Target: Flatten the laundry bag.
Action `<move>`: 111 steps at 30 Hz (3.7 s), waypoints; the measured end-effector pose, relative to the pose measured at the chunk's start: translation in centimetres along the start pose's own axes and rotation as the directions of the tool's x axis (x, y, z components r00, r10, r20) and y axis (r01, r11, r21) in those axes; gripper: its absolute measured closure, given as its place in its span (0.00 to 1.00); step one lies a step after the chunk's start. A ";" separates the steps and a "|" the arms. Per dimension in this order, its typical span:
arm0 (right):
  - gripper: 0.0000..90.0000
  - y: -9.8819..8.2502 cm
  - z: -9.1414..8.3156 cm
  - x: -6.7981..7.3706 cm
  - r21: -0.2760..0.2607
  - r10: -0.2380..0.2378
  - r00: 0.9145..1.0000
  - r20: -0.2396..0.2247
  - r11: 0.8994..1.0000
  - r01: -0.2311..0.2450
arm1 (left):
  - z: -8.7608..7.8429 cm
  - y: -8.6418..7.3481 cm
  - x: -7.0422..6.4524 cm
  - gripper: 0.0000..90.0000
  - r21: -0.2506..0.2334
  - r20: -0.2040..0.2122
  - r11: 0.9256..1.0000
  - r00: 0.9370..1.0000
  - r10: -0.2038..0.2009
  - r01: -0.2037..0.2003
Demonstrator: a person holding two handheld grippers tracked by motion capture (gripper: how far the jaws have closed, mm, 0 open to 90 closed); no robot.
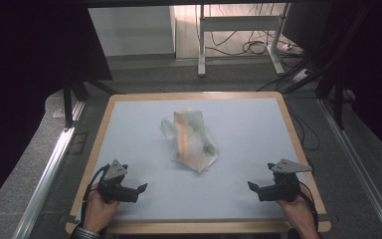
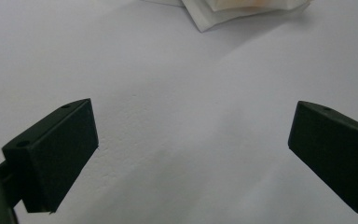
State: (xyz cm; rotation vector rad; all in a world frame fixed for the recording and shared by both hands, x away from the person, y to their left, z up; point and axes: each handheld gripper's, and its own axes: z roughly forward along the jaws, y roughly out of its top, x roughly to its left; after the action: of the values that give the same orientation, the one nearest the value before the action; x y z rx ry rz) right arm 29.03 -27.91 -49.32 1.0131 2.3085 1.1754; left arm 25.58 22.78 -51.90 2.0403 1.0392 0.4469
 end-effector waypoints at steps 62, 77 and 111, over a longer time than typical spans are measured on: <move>0.14 3.2 4.2 1.3 0.091 0.024 0.998 -0.063 0.996 -0.018 | 0.5 1.4 -1.1 0.07 0.010 0.014 0.998 0.998 0.057 -0.057; 0.38 4.7 5.4 1.5 0.076 -0.031 0.997 -0.064 0.996 0.036 | 0.6 2.9 -1.5 0.23 -0.033 0.042 0.994 0.994 0.102 -0.101; 0.58 6.9 10.6 0.9 0.046 -0.069 0.997 -0.043 0.996 0.071 | 10.8 10.9 -7.4 0.61 -0.044 0.245 0.976 0.945 0.216 -0.212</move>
State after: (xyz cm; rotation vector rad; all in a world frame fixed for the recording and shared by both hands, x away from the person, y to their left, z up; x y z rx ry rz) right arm 37.66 -18.63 -49.95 0.9246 2.3943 1.1293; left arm 33.29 7.72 -49.96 2.1386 0.6648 0.2979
